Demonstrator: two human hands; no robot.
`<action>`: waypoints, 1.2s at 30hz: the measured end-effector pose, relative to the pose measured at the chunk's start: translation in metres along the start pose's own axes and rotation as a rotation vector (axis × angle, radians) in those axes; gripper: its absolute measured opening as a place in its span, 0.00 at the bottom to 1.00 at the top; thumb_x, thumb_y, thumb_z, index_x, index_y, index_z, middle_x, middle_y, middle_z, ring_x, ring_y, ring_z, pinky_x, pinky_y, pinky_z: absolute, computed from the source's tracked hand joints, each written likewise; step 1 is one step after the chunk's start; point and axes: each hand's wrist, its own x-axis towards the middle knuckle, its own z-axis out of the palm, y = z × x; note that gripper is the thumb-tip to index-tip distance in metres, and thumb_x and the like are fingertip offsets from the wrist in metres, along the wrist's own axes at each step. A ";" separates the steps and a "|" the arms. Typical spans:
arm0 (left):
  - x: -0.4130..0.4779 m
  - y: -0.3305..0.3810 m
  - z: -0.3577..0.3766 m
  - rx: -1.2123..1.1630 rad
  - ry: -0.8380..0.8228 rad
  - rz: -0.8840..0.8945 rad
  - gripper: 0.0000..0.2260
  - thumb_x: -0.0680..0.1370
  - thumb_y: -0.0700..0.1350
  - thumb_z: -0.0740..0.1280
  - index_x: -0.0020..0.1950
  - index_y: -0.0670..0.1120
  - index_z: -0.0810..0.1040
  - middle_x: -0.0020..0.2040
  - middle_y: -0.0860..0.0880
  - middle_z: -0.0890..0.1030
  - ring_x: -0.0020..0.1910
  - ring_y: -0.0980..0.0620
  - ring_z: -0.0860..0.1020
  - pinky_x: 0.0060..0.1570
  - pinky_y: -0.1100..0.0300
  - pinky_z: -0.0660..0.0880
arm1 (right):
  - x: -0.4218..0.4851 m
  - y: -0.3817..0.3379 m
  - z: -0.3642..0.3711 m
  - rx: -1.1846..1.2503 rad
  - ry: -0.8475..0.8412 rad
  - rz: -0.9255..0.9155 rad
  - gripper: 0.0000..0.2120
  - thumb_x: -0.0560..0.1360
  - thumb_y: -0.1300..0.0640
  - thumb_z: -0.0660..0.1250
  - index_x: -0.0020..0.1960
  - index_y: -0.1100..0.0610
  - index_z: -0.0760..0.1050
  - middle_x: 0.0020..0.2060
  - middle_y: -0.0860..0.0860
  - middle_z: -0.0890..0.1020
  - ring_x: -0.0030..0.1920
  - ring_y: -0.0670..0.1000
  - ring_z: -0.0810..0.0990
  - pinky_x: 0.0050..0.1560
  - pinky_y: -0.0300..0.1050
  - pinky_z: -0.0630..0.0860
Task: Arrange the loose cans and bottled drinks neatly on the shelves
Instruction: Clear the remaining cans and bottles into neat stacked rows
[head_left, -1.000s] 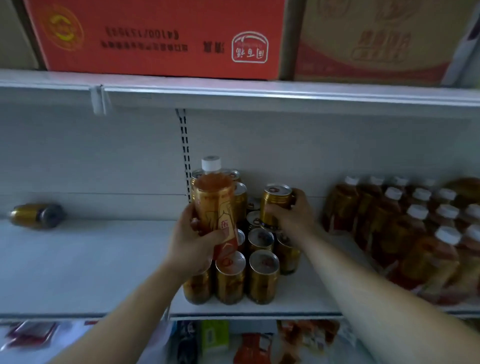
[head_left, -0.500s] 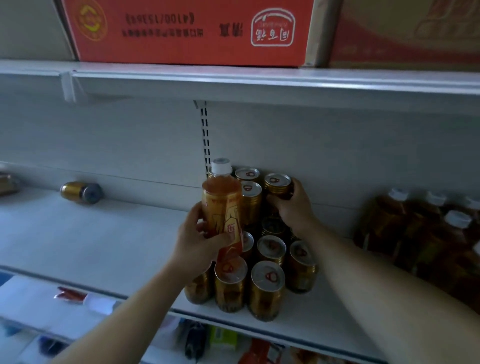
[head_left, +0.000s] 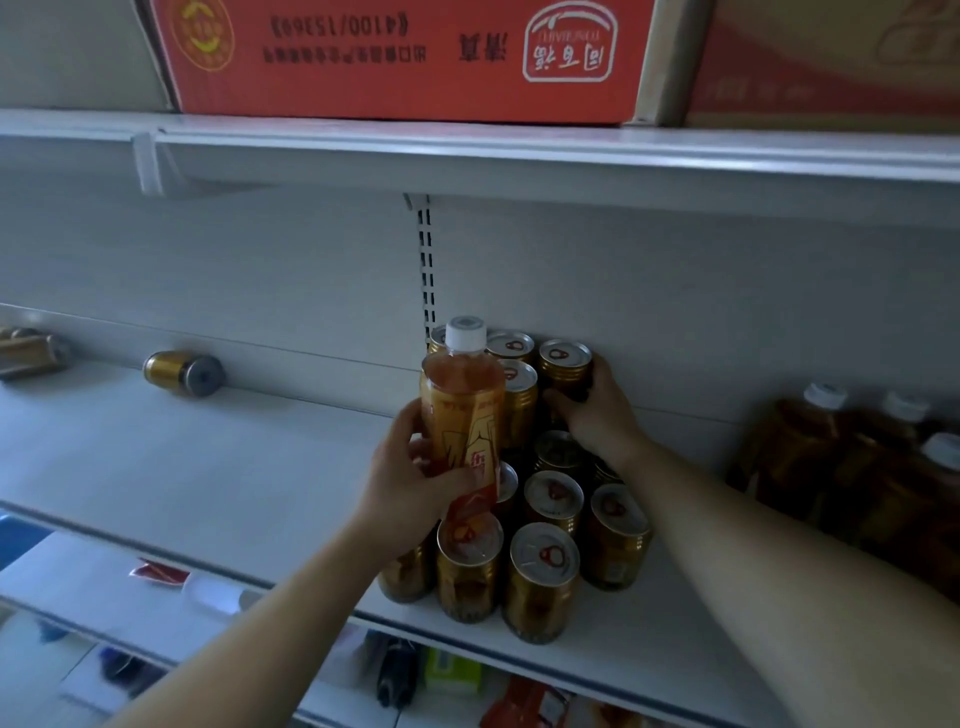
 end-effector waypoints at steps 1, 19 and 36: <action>0.000 0.001 0.000 0.016 -0.008 0.005 0.31 0.54 0.42 0.78 0.52 0.60 0.72 0.49 0.45 0.81 0.51 0.45 0.81 0.47 0.44 0.80 | -0.003 -0.002 -0.002 -0.016 -0.011 0.013 0.31 0.70 0.52 0.75 0.69 0.46 0.65 0.61 0.47 0.77 0.62 0.50 0.76 0.64 0.56 0.72; -0.025 0.019 0.039 0.062 -0.432 0.133 0.28 0.67 0.37 0.76 0.60 0.54 0.70 0.49 0.56 0.82 0.48 0.60 0.81 0.47 0.57 0.79 | -0.194 0.048 -0.044 -0.629 0.210 0.341 0.34 0.77 0.38 0.61 0.76 0.55 0.60 0.74 0.52 0.64 0.73 0.53 0.62 0.72 0.45 0.59; -0.067 -0.013 0.145 0.172 -0.503 0.055 0.27 0.67 0.38 0.76 0.58 0.55 0.67 0.47 0.58 0.79 0.43 0.65 0.78 0.35 0.72 0.72 | -0.262 0.123 -0.106 -1.049 -0.067 0.266 0.59 0.54 0.23 0.17 0.78 0.45 0.47 0.78 0.50 0.49 0.78 0.54 0.46 0.75 0.55 0.43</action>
